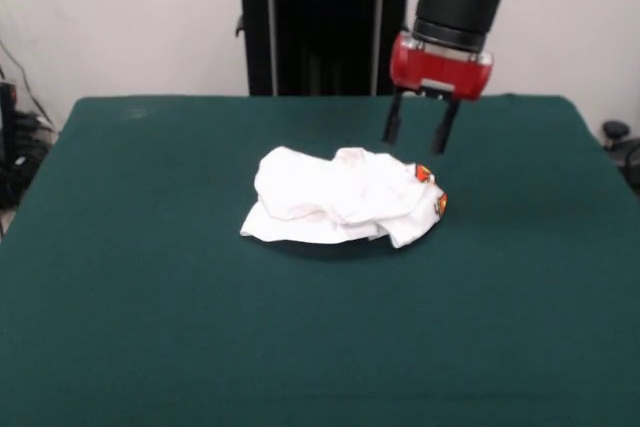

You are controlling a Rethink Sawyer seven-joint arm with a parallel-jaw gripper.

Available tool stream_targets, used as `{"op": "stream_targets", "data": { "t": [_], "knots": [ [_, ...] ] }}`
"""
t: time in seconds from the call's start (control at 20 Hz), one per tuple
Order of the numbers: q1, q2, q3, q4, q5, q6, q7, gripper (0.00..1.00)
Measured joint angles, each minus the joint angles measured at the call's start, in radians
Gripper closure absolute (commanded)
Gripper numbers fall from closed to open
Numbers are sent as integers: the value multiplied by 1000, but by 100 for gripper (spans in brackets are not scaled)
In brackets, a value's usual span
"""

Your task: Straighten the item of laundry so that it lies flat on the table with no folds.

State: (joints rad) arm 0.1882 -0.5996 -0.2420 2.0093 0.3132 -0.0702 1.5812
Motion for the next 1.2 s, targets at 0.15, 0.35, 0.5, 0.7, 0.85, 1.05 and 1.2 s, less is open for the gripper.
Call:
{"op": "stream_targets", "data": {
  "t": [0.15, 0.35, 0.5, 0.7, 0.85, 1.05, 1.2],
  "knots": [
    [0, 5, -4, 0, 5, 0, 0, 0],
    [-6, 23, -3, 0, 5, -6, 0, 0],
    [-27, 56, 2, -1, 5, -42, 0, 0],
    [-58, 105, 12, -1, 6, -110, 0, 0],
    [-65, 140, 15, -1, 6, -160, 0, 0],
    [-69, 180, 24, -2, 6, -204, 0, 0],
    [-83, 200, 40, -3, 6, -234, 0, 0]
  ]
}}
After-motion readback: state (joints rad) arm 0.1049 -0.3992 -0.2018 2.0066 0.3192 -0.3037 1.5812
